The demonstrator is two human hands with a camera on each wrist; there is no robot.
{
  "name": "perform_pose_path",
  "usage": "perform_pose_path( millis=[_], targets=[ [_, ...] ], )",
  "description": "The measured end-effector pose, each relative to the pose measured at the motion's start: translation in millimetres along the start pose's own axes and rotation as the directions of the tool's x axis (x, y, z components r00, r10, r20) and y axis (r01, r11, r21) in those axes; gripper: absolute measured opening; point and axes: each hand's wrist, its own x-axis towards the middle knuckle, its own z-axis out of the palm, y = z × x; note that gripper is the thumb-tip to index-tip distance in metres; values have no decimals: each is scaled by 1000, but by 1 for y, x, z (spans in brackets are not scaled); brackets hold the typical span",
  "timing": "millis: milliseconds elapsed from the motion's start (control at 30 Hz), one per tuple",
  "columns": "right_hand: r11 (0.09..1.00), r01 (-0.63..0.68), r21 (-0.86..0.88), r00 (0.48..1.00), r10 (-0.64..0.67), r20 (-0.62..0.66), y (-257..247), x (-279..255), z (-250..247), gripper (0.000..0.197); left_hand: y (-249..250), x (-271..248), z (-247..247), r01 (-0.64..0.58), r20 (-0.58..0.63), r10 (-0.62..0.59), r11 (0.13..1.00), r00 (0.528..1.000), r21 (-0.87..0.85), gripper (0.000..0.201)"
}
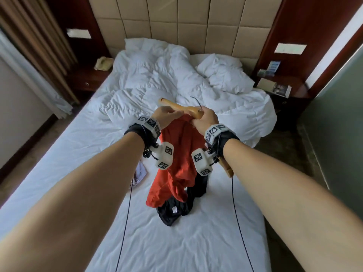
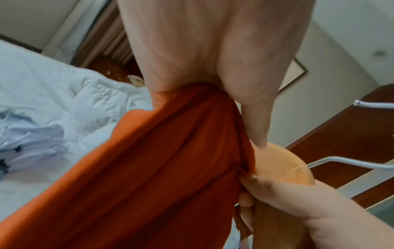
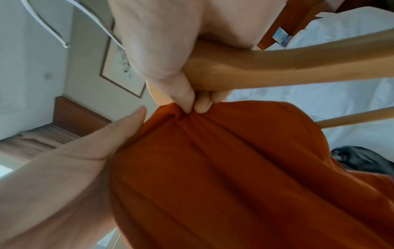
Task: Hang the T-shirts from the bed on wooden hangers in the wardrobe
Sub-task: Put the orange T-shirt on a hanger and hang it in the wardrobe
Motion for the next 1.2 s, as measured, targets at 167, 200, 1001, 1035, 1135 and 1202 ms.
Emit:
perform_pose_path(
  millis=[167, 200, 1001, 1035, 1135, 1202],
  targets=[
    [995, 88, -53, 994, -92, -60, -61, -13, -15, 37, 33, -27, -54, -37, 27, 33, 988, 999, 147, 38],
    [992, 105, -64, 991, -110, -73, -73, -15, -17, 38, 38, -30, -66, -34, 27, 29, 982, 999, 187, 44],
    [943, 287, -170, 855, -332, -398, -258, -92, 0, 29, 67, -125, -249, -121, -58, 112, 977, 992, -174, 28],
    [947, 280, -160, 861, -321, -395, -260, -94, 2, 28, 68, -128, -252, -132, -63, 122, 969, 991, -208, 30],
    [951, 277, -134, 877, -308, -369, -266, -102, 6, 26, 72, -136, -261, -155, -91, 134, 946, 987, -284, 25],
    [948, 282, -144, 883, -316, -347, -271, -108, 10, 33, 74, -140, -267, -162, -115, 131, 931, 985, -327, 21]
  ],
)
